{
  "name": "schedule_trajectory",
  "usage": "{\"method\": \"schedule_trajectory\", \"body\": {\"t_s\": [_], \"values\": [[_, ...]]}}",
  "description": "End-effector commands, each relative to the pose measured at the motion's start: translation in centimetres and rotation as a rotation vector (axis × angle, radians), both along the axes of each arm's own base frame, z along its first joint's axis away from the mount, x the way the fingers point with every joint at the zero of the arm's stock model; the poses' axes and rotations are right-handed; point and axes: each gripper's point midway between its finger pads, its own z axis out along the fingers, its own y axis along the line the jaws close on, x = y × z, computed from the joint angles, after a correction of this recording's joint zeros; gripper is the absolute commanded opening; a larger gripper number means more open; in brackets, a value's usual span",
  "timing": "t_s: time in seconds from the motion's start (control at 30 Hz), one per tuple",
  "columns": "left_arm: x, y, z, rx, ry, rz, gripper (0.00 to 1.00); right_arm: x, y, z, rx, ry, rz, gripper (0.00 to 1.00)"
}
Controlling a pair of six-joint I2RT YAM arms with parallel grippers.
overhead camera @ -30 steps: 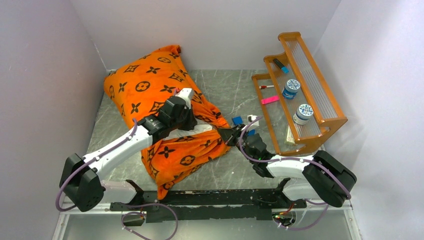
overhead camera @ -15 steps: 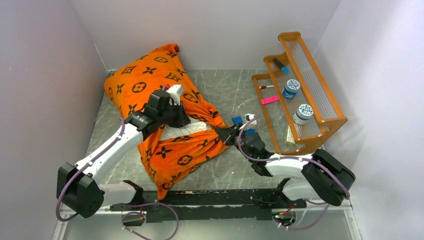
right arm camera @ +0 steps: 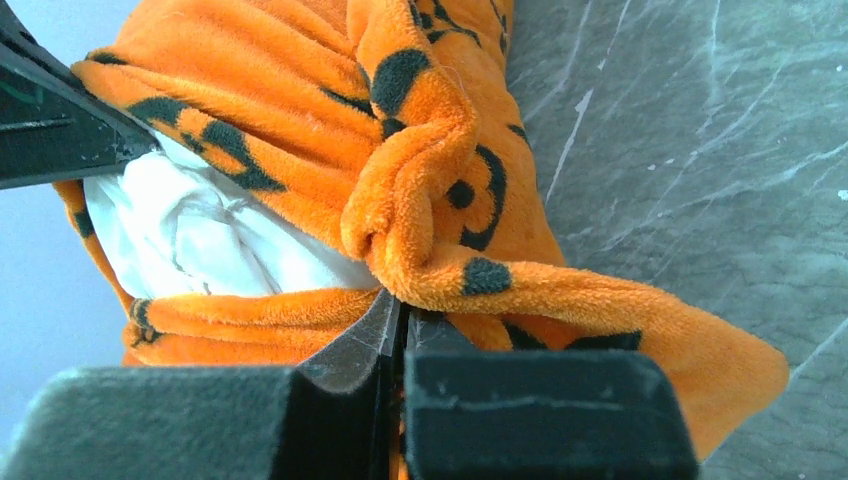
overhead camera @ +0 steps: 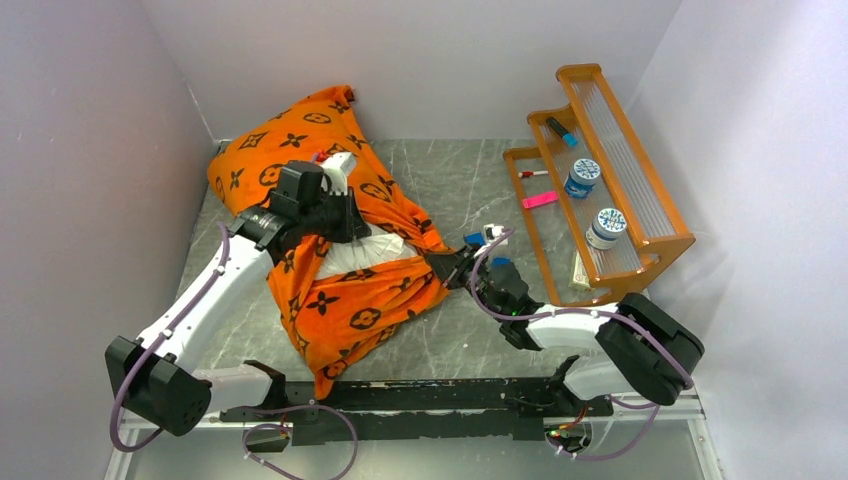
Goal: Remove the pillowcase from the pillow
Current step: Remove the pillow from the pillowcase.
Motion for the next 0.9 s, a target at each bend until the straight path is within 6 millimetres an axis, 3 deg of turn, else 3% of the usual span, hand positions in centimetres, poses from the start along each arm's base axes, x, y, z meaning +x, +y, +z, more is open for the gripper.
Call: {"method": "schedule_trajectory", "body": {"t_s": [0.0, 0.07, 0.2, 0.3, 0.5, 0.73, 0.87], "values": [[5.0, 4.6, 9.6, -0.018, -0.34, 0.207, 0.05, -0.9, -7.4, -11.6, -0.427, 0.189, -0.149, 0.0], [4.9, 4.0, 9.9, -0.056, -0.352, 0.187, 0.05, -0.8, -7.2, -11.6, -0.432, 0.179, -0.134, 0.0], [2.5, -1.6, 9.1, -0.11, -0.383, 0.006, 0.05, -0.8, -5.6, -10.4, -0.377, 0.125, -0.069, 0.0], [1.1, -3.4, 7.6, -0.046, -0.406, -0.028, 0.06, -1.1, -4.4, -9.8, -0.356, 0.095, -0.007, 0.0], [-0.2, -3.3, 7.0, -0.019, -0.47, -0.072, 0.39, -1.8, -3.6, -9.1, -0.323, 0.052, 0.051, 0.0], [-3.0, -5.6, 6.7, 0.014, -0.593, -0.286, 0.81, -2.0, -3.2, -9.0, -0.312, 0.044, 0.079, 0.0], [-4.3, -7.5, 5.3, 0.08, -0.652, -0.461, 0.93, -2.1, -3.2, -9.0, -0.311, 0.041, 0.079, 0.0]]}}
